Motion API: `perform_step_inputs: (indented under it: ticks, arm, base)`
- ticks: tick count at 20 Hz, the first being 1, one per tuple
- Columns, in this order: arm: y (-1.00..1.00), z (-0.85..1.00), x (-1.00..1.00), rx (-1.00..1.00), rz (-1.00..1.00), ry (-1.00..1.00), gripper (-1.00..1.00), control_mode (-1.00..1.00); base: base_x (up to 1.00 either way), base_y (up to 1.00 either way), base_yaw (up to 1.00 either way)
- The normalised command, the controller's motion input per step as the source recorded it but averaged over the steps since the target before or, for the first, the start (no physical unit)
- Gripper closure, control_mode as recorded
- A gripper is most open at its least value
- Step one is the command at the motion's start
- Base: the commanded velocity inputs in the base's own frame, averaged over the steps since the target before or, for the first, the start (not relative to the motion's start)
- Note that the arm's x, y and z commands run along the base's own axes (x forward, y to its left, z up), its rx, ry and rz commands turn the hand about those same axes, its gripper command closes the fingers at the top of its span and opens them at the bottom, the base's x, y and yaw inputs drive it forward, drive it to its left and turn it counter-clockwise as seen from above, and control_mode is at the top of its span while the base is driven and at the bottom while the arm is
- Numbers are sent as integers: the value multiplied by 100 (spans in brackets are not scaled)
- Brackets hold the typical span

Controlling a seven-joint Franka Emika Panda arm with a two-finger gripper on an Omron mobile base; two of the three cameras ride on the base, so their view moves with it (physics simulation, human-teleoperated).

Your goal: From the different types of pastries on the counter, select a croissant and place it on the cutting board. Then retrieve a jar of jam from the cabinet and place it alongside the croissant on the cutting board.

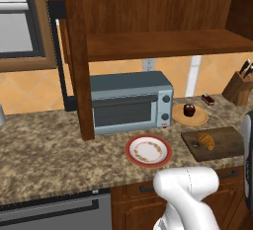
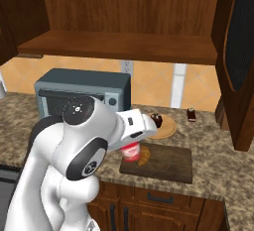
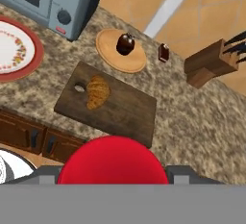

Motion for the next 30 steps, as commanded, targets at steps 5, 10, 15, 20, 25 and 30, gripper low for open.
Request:
perform_step_inputs:
  ticks: [5,10,15,20,25,30]
  arm:
    - [-1,-65,45,0,1,1,100,-100]
    - [-1,-54,54,-1,-5,0,100,-100]
    - [-6,-21,77,1,-8,6,100,-100]
    - [-32,-45,48,5,0,4,100,-100]
    - [-45,-58,12,10,0,-1,100,-100]
    - [-1,-18,54,0,-7,0,100,-100]
  base:
    - [0,0,0]
    - [0,0,0]
    - [0,0,0]
    - [0,0,0]
    - [0,0,0]
    - [0,0,0]
